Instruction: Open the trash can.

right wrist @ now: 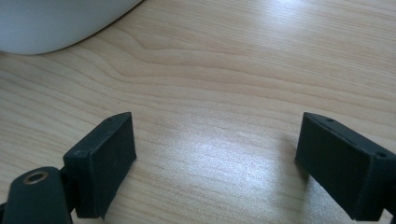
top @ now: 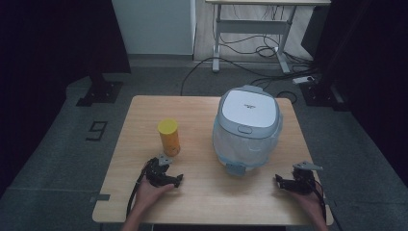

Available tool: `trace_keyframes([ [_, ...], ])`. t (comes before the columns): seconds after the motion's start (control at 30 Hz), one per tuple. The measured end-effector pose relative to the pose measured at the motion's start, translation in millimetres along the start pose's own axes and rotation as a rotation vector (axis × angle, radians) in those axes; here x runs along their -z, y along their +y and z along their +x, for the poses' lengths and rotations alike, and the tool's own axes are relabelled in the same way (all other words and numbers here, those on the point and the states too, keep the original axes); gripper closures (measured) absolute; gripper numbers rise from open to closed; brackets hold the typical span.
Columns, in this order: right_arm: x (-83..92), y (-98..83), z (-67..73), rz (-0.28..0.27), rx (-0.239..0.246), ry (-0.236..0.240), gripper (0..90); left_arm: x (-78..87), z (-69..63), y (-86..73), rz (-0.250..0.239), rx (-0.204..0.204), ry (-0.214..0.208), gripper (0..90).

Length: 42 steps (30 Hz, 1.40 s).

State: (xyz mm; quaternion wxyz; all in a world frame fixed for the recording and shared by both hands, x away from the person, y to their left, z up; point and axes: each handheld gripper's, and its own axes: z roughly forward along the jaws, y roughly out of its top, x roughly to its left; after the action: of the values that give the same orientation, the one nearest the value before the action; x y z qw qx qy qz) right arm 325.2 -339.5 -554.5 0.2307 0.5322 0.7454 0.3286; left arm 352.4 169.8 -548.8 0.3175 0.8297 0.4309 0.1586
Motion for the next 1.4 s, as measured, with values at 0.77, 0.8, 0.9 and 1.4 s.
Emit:
trace_keyframes([
  [0.77, 4.2, -2.3, 0.9, -0.029, 0.010, 0.011, 30.2, 0.0, 0.1, 0.1, -0.003, 0.004, 0.004, 2.3],
  [0.8, 4.2, -2.3, 0.9, -0.029, 0.010, 0.011, 30.2, -0.1, 0.1, 0.1, -0.004, 0.004, 0.003, 2.3],
  [0.9, 8.4, -0.7, -1.0, -0.052, -0.016, 0.027, 43.2, 0.0, 0.0, 0.0, -0.005, 0.003, 0.003, 2.5],
  [1.4, 55.6, 19.5, -0.4, -0.266, -0.065, 0.204, 83.1, 0.0, 0.1, 0.0, -0.005, 0.001, 0.001, 2.7],
])
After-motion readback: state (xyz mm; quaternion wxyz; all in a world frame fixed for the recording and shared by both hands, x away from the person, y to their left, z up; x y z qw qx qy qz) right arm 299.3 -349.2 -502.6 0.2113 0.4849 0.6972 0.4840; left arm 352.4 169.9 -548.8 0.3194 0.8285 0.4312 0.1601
